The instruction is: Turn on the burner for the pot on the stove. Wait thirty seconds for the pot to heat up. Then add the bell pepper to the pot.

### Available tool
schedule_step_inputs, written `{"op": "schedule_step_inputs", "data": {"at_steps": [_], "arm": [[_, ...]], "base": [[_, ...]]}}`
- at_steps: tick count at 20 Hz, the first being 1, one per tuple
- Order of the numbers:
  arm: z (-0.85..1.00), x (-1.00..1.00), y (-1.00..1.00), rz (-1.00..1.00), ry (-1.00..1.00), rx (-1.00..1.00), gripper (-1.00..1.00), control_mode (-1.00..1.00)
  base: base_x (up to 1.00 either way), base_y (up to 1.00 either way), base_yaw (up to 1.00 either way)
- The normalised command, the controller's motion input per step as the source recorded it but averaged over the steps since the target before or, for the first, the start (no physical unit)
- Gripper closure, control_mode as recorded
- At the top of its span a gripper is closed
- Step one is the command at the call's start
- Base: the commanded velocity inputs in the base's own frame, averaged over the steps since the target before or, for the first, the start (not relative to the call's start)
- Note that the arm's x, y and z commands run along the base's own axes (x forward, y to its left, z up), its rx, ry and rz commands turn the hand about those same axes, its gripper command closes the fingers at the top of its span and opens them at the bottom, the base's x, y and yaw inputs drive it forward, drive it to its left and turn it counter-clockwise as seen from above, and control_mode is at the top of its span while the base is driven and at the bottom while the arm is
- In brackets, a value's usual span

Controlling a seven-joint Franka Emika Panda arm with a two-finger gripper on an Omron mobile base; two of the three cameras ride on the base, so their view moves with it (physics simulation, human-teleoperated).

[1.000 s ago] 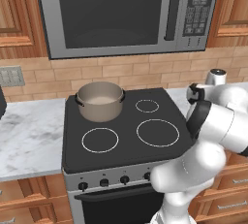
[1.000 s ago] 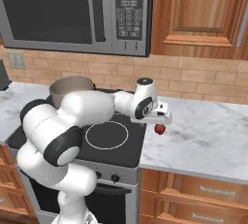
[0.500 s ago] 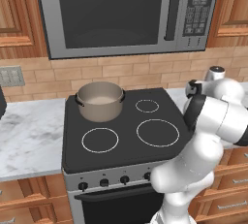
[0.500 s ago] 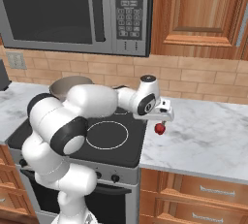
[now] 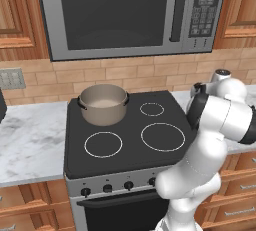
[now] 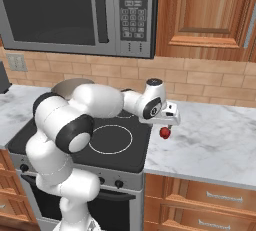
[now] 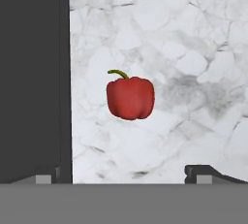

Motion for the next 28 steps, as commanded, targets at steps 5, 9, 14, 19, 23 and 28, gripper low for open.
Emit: {"op": "schedule_step_inputs", "data": {"at_steps": [5,9,14,19,23,28], "arm": [[-0.1,0.34,-0.15,0.02,0.0,0.0,-1.0,-1.0],[-0.07,0.11,-0.1,0.05,0.0,0.0,-1.0,-1.0],[-0.12,0.01,-0.06,0.02,0.0,0.0,-1.0,-1.0],[-0.27,0.06,0.0,0.01,0.0,0.0,-1.0,-1.0],[-0.32,0.11,0.0,0.0,0.0,0.0,-1.0,-1.0],[-0.17,0.06,0.0,0.0,0.0,0.0,-1.0,-1.0]], "base": [[0.0,0.0,0.0],[0.0,0.0,0.0],[0.0,0.0,0.0],[0.0,0.0,0.0],[0.0,0.0,0.0],[0.0,0.0,0.0]]}}
